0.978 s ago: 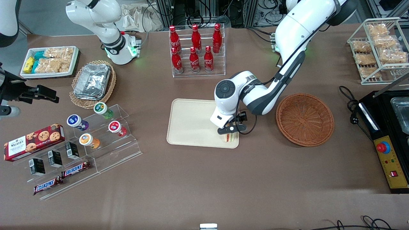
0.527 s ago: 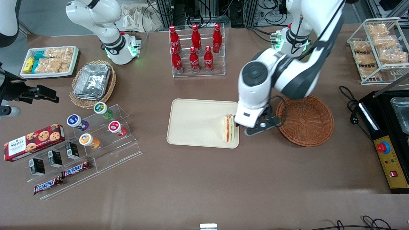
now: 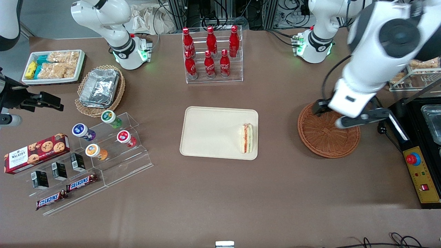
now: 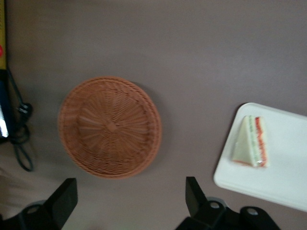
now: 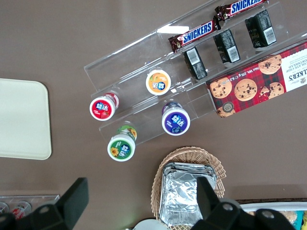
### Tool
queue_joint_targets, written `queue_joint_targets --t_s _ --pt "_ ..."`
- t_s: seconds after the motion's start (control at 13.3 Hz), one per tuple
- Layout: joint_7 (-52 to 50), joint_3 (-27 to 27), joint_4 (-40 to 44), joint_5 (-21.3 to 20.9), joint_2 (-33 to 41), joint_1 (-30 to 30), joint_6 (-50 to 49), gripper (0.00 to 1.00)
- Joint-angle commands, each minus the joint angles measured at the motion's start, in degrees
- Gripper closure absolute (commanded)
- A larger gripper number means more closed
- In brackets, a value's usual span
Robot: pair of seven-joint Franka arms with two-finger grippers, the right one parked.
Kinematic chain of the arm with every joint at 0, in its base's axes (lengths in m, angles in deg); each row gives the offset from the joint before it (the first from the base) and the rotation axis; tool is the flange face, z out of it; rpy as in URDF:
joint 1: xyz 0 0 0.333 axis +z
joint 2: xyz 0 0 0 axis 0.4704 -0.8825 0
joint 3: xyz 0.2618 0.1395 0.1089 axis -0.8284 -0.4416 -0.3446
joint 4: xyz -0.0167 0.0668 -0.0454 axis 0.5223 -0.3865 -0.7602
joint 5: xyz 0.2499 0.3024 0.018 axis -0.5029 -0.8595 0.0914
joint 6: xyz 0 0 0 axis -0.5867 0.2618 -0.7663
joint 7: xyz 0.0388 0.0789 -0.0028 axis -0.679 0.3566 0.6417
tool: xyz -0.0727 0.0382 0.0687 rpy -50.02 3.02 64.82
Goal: Place sandwich from basket to tray
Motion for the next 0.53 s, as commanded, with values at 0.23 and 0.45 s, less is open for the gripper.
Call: queue_joint_targets --t_s 0.23,0.45 --pt "23.09 -12.27 -4.91 3.14 4.25 -0.86 0.82 0.00" --pt "23.71 -12.36 0.01 3.14 1.44 -0.25 0.29 0.00"
